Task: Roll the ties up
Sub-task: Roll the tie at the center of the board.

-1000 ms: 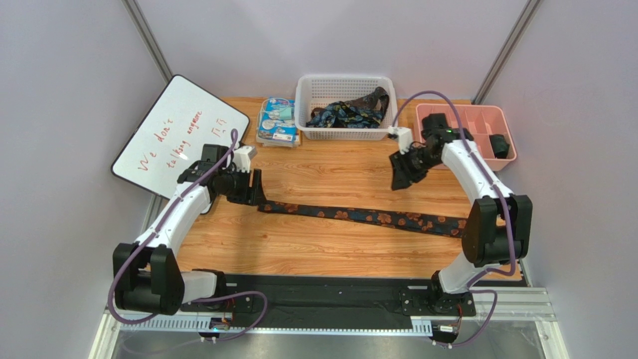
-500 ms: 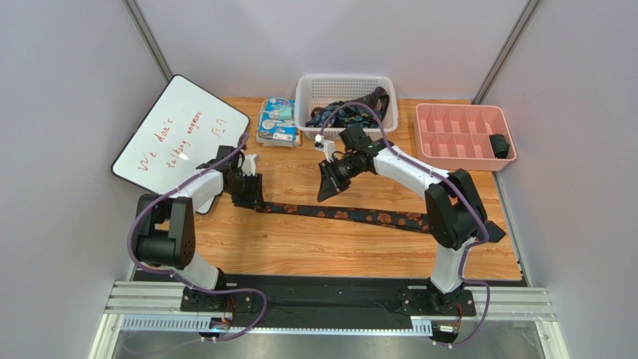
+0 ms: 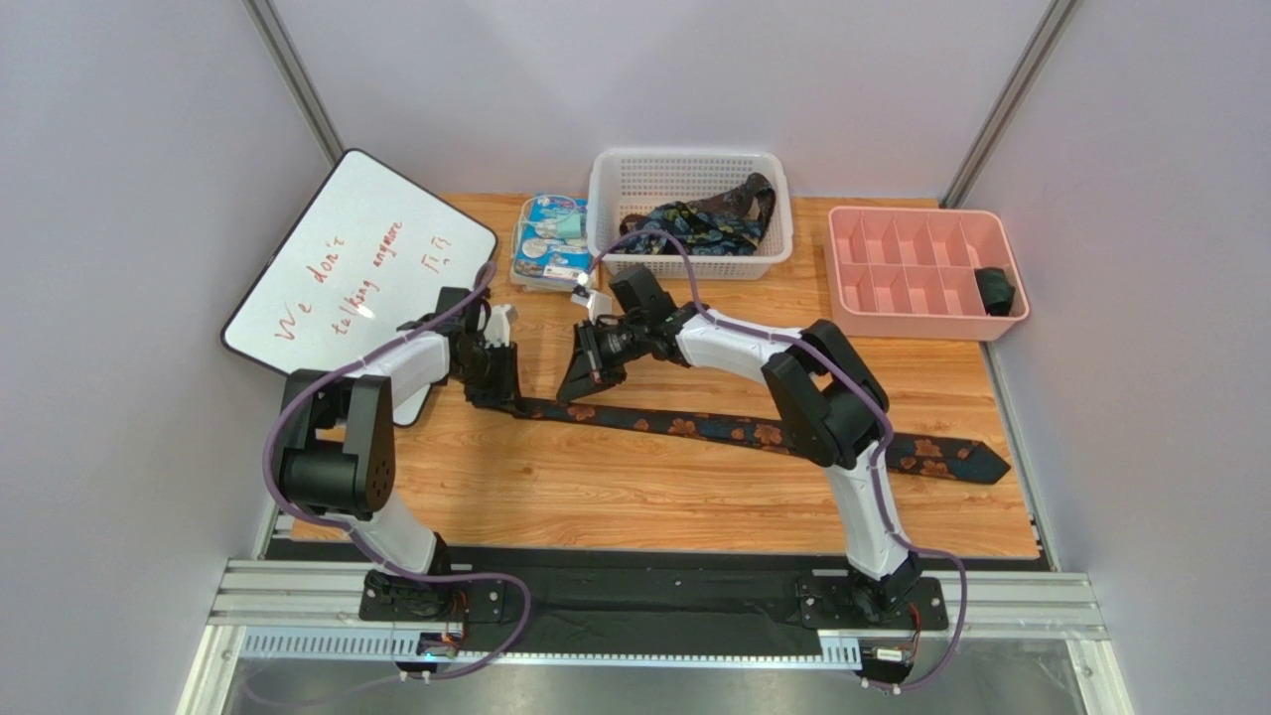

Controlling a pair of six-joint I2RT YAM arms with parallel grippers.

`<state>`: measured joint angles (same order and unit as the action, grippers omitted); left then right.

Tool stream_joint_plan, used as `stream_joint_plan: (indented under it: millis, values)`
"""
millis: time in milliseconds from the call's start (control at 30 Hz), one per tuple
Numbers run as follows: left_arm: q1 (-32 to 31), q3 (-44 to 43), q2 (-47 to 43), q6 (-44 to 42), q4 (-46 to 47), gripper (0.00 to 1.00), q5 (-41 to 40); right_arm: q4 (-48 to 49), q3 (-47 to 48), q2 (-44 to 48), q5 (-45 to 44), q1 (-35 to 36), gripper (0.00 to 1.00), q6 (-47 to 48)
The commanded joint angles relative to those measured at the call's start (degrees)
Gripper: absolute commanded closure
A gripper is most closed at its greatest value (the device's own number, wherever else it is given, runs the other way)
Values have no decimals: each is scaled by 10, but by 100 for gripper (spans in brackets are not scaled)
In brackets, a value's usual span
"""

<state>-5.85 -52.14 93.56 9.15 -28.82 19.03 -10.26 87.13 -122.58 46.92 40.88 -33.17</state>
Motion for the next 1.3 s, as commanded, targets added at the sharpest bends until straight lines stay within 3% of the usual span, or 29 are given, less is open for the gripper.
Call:
stream_joint_plan:
  millis: [0, 467, 800, 1033, 1267]
  values:
    - [4, -6, -21, 11, 10, 71, 7, 33, 30, -38, -43, 8, 100, -46]
    - [4, 9, -52, 14, 17, 72, 31, -58, 67, -107, -120, 19, 100, 6]
    - [0, 24, -90, 36, 33, 86, 125, -65, 70, -117, -117, 19, 100, 1]
    - [-40, 30, -115, 47, 53, 91, 167, -65, 73, -122, -114, 20, 100, -2]
    - [-82, 34, -55, 75, 105, 92, 168, -63, 76, -117, -105, 23, 100, -3]
